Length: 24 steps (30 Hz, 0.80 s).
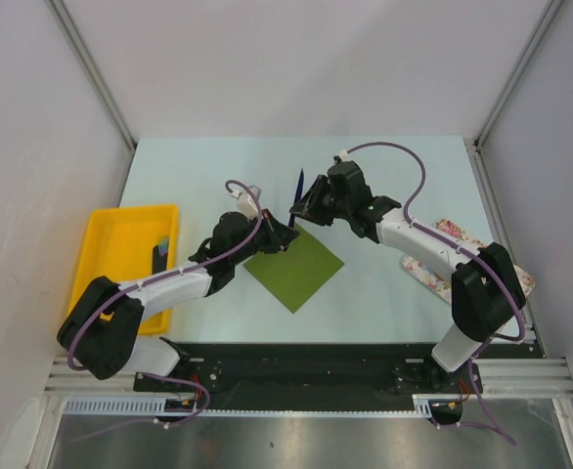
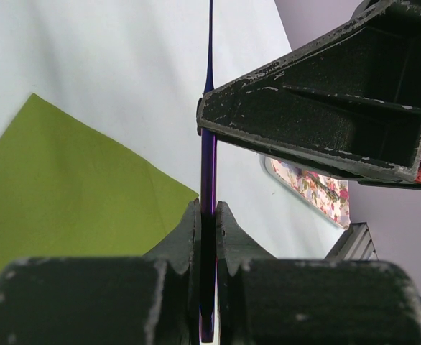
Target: Place the utensils on the paper napkin and roll it up
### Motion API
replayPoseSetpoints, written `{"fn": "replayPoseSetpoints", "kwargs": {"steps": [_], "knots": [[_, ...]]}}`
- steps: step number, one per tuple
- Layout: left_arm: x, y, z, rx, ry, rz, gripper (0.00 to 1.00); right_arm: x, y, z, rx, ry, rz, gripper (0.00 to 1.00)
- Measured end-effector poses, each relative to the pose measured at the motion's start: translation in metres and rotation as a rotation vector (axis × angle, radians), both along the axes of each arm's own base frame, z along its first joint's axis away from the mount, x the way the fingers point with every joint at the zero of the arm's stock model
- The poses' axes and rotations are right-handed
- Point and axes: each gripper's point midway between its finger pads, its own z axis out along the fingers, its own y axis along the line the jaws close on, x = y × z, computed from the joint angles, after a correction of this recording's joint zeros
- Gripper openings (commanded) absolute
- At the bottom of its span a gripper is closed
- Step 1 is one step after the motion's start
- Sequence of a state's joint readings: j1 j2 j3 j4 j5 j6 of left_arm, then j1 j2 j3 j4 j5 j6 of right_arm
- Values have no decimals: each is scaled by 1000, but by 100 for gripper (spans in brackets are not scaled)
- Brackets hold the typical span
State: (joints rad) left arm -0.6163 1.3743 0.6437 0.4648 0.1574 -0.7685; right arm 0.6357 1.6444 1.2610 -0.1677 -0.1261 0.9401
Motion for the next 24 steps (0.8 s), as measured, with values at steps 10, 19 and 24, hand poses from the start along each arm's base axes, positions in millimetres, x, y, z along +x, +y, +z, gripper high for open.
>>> {"fn": "replayPoseSetpoints", "kwargs": {"steps": [10,19,24], "knots": [[1,0,0,-2,5,10,0,-2,3,0,6,9,-10,33],[5,-1,1,-8,11,20,0,-5,7,0,8,13,-7,19],[7,-2,0,-7,15,20,10,-4,2,-4,-17,10,-14,0]]}}
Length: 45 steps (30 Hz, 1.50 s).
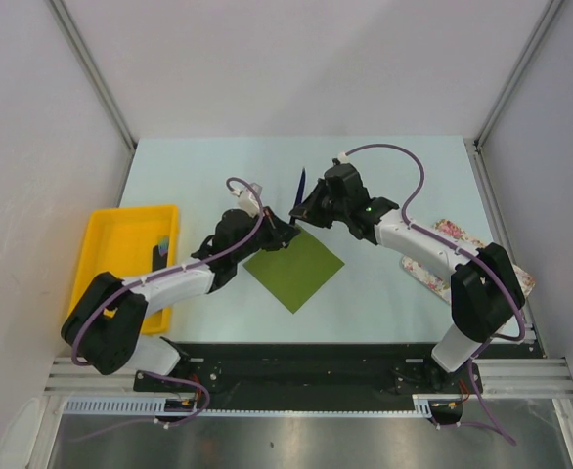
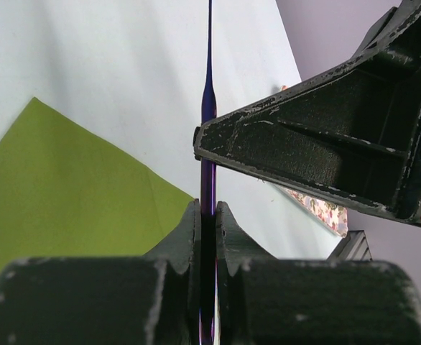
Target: Place the utensils on the paper napkin and roll it up
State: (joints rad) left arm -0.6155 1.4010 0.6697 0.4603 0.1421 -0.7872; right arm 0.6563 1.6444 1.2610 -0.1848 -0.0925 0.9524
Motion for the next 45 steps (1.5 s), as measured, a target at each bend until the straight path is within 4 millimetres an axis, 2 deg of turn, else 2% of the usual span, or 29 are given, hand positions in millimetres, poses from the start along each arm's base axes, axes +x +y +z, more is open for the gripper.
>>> {"fn": "replayPoseSetpoints", "kwargs": {"steps": [1,2,3,4,5,6,8,11,15,17,19,22,24,26,30,33,45], "knots": [[0,-1,-1,0,2,-3,15,0,-1,-1,-7,0,-1,0],[0,-1,-1,1,3,-4,31,0,-2,-2,-11,-1,-2,0],[0,-1,-1,2,4,-5,42,0,-2,-2,-16,-4,3,0],[0,-1,-2,7,2,-9,49,0,-2,-3,-21,-8,9,0],[-1,-2,-2,3,3,-15,64,-1,-2,-3,-26,-14,21,0],[-1,0,-1,3,5,-15,73,-2,-1,-3,-32,-19,36,0],[-2,5,-1,7,16,-26,99,-3,1,-3,-58,-35,74,0],[5,34,4,34,22,11,100,-1,5,-1,-102,-83,130,0],[18,99,31,83,-38,123,99,-6,6,-4,-178,-138,191,0],[22,127,53,119,-104,183,100,-11,6,-14,-222,-130,210,0],[21,140,68,163,-158,208,100,-15,8,-30,-264,-104,233,0],[17,151,82,250,-233,210,99,-17,12,-65,-337,-38,257,0],[17,158,81,303,-235,216,100,-22,10,-89,-401,-2,267,0],[20,164,73,358,-201,221,100,-28,5,-100,-450,20,267,0],[31,169,53,416,-118,200,100,-27,3,-101,-474,12,246,0],[31,175,37,440,-64,200,100,-27,3,-103,-474,22,235,0],[31,178,37,447,-61,205,100,-17,-1,-136,-513,116,189,0]]}}
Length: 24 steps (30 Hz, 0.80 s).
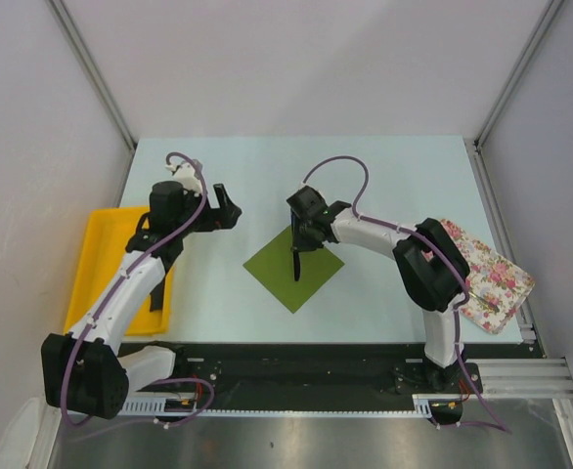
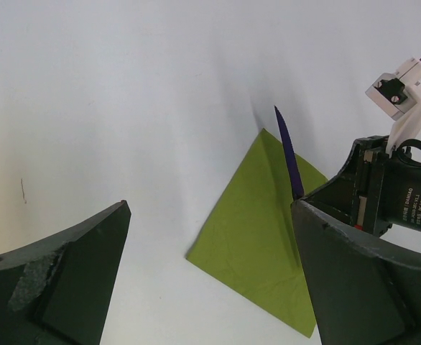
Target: Place the utensils on the paper napkin and roll it up
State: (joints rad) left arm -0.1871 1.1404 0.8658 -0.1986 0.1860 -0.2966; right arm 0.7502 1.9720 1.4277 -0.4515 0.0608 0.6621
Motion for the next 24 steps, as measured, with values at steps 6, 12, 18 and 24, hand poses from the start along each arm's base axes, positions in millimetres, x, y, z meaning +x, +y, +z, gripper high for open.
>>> {"fn": "replayPoseSetpoints", "kwargs": {"steps": [6,12,18,24], "knots": [[1,2,0,-1,0,9,100,4,-3,-5,-13,4,-12,0],[2,6,0,-2,0,27,100,6,-6,-12,-27,13,-21,0],[3,9,0,0,0,39,100,8,-8,-20,-39,25,-27,2],[5,11,-2,2,5,45,100,9,-10,-26,-48,36,-31,8]]}}
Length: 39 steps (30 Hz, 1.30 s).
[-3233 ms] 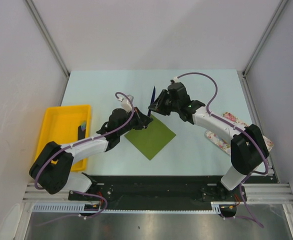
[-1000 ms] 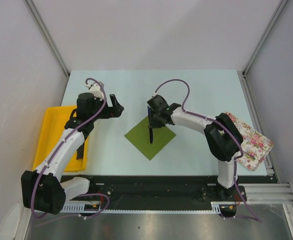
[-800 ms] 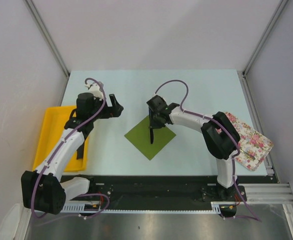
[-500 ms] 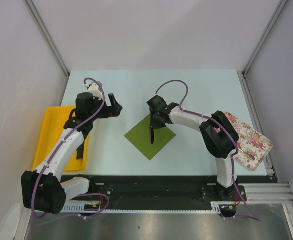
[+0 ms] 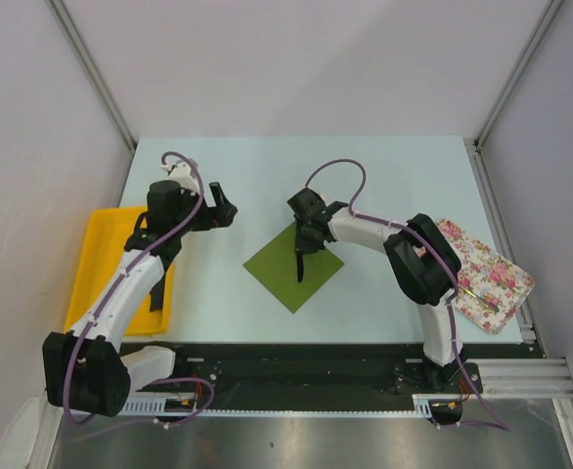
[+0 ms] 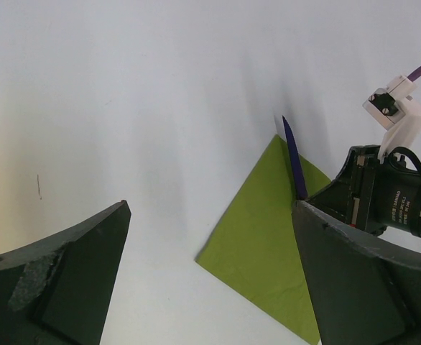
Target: Place the utensils on the paper napkin and roll it up
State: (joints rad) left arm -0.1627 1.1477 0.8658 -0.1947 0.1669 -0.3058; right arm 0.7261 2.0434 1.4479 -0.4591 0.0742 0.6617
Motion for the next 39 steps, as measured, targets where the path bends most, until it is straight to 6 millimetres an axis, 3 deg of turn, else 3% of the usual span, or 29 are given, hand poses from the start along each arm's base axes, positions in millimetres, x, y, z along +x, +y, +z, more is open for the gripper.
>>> {"fn": "replayPoseSetpoints", "kwargs": {"steps": [9,15,25,28,32,33,35,36,38,39], "knots": [[2,5,-2,3,6,17,100,1,-1,-3,6,12,-6,17],[3,8,-4,5,10,26,100,1,-1,-2,23,25,-20,33],[3,10,-4,5,12,31,100,4,0,0,52,37,-38,42],[3,10,-5,4,15,30,100,4,-1,5,58,34,-32,52],[3,7,-5,5,20,5,100,10,-5,31,99,-3,-1,65],[4,5,-4,7,18,-7,100,13,-6,42,121,-20,10,73],[5,1,1,13,8,-51,100,22,-13,66,164,-56,31,80],[6,-2,4,16,2,-76,100,27,-19,79,189,-78,48,90],[7,-8,11,21,-21,-124,100,38,-31,105,240,-126,83,100],[6,-11,13,22,-29,-147,100,46,-41,118,261,-157,111,100]]}}
